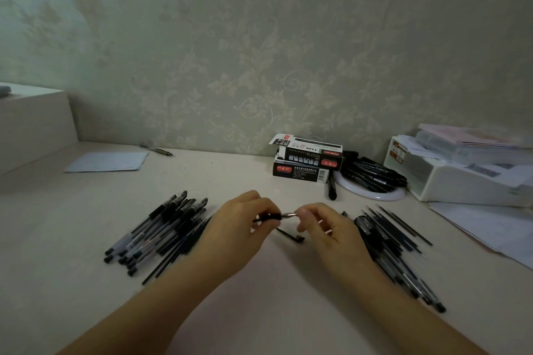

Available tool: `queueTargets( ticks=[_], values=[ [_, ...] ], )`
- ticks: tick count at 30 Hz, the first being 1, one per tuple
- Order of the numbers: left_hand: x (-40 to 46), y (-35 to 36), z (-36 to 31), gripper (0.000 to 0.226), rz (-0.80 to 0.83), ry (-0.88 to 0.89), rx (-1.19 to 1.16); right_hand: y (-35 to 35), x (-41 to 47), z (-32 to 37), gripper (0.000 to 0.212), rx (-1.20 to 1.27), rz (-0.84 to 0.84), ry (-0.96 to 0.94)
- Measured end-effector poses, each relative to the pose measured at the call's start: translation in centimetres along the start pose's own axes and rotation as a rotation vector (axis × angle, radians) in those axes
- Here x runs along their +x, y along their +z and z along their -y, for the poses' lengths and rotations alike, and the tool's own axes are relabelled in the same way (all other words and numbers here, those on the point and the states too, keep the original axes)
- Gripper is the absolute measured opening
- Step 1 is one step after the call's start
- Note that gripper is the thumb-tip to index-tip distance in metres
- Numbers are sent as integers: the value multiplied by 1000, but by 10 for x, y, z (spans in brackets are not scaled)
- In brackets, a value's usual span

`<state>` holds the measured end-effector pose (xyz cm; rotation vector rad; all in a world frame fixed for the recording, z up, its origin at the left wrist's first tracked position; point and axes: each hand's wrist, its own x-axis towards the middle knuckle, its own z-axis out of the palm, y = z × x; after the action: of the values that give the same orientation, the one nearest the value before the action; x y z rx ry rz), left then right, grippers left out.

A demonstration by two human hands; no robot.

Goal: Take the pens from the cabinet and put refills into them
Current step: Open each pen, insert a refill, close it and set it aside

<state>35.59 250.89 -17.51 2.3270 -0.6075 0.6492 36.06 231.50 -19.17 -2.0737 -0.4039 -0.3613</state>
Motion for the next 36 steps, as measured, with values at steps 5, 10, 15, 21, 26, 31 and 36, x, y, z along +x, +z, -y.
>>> queueTargets(
  ticks=[5,10,15,21,26,31,36],
  values=[
    [-3,1,12,13,46,-146,71,3,0,-10,25,-479,49,-63],
    [-5,-1,15,14,107,-160,94,4,1,-10,6,-400,68,-88],
    [-4,-1,15,14,141,-163,101,-1,2,-7,13,-204,20,-90],
    [-4,-2,13,13,138,-142,65,1,0,-3,13,-128,55,-128],
    [-3,-2,12,13,138,-139,47,-3,1,-4,15,-51,21,-91],
    [-3,-1,8,13,189,-79,37,-1,0,-5,18,13,95,-99],
    [-3,-1,7,14,212,-53,8,-1,1,-8,20,193,139,-5]
  ],
)
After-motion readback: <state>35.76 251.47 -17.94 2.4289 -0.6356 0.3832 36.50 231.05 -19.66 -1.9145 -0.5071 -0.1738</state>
